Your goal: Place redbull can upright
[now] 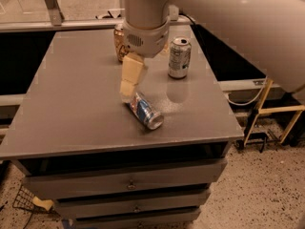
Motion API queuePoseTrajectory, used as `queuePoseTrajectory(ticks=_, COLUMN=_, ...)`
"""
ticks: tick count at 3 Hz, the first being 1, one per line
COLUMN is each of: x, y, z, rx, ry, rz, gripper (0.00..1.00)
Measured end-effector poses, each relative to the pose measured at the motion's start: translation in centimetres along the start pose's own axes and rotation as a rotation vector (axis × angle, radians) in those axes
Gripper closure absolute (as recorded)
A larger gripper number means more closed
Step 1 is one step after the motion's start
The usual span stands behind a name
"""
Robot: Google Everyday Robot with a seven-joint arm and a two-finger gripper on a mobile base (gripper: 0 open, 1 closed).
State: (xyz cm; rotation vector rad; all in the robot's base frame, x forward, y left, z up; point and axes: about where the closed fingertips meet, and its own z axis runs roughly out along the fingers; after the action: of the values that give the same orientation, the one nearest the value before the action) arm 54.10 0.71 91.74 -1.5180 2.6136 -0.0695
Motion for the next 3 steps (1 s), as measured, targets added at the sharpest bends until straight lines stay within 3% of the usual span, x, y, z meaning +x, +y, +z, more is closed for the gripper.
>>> queuePoseTrajectory(ticks=1, x=-1.5, y=1.2, z=1.8, rx=-0.022, ry=0.054, rz=0.108, gripper=0.0)
queuePoseTrajectory(ticks=3, x=-3.5, y=2.8, z=5.2, rx=-0.063, ry=0.104, rz=0.192, gripper=0.0)
